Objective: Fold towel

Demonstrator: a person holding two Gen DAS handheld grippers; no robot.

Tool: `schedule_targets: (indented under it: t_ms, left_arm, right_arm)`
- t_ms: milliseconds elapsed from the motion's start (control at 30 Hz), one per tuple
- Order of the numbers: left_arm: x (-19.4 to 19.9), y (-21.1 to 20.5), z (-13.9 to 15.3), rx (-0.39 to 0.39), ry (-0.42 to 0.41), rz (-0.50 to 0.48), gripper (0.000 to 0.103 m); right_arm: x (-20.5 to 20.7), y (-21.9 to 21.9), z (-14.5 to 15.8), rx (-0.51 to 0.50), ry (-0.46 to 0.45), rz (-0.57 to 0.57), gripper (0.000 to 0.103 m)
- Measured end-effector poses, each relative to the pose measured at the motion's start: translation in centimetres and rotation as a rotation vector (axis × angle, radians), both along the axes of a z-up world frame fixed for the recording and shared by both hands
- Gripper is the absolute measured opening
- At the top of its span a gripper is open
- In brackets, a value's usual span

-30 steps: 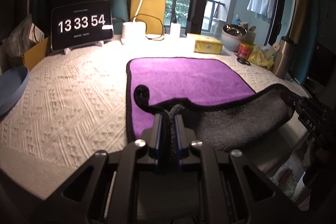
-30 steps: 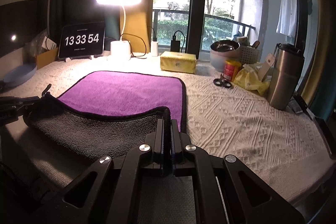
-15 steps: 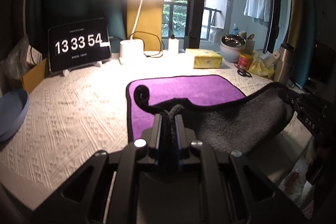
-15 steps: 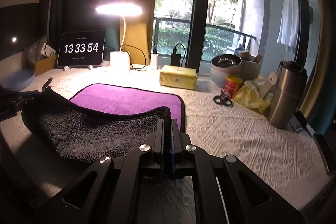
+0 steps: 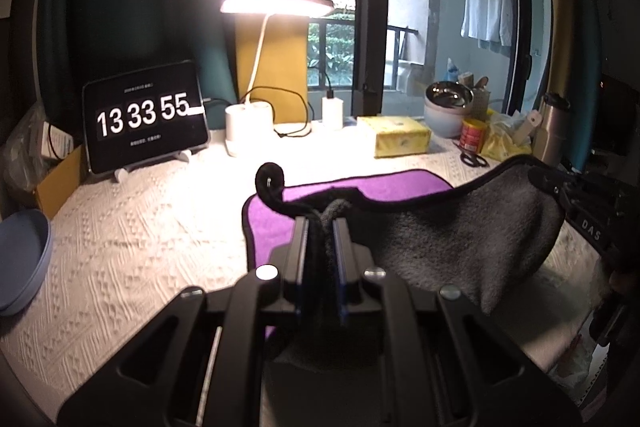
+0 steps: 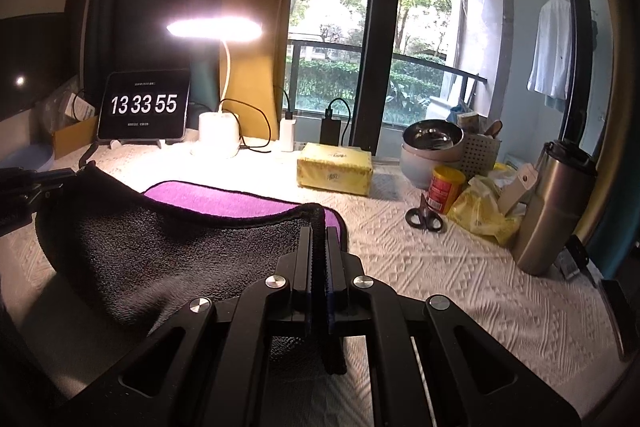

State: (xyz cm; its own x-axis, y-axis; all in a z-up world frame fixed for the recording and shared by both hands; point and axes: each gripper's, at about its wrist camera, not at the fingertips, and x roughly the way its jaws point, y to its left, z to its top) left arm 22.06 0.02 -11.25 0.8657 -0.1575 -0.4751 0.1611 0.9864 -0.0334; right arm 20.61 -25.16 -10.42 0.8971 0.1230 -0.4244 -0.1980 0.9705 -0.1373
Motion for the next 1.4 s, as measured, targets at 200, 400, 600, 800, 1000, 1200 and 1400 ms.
schedule_targets:
  t_ms: [200,400,600,800,1000,1200,1400]
  left_arm:
    - [1.6,0.6,0.1,-0.014,0.007,0.018,0.012]
    - [3.0,0.7,0.2,-0.015,0.005,0.028,0.012]
    - [4.7,0.8,0.3,-0.03,0.007,0.04,0.012]
    - [6.3,1.2,0.4,-0.031,0.005,0.052,0.012]
    - [8.0,1.5,0.1,-0.033,0.018,0.057,0.013]
    - [9.6,1.6,0.1,-0.061,0.027,0.062,0.013]
    - [11.2,1.2,-0.5,-0.037,0.047,0.058,0.013]
  right_arm:
    - [1.4,0.4,0.2,-0.01,-0.006,-0.001,0.006]
    - [2.9,0.5,0.5,0.017,0.003,0.009,0.006]
    - [4.6,0.6,0.8,0.057,0.005,0.016,0.006]
    - [6.6,0.5,0.8,0.067,0.008,0.018,0.006]
    - [8.3,0.5,1.0,0.063,0.009,0.02,0.006]
    - [10.1,0.8,0.7,0.062,0.015,0.011,0.006]
    - [11.7,1.1,0.0,0.041,0.037,-0.004,0.006]
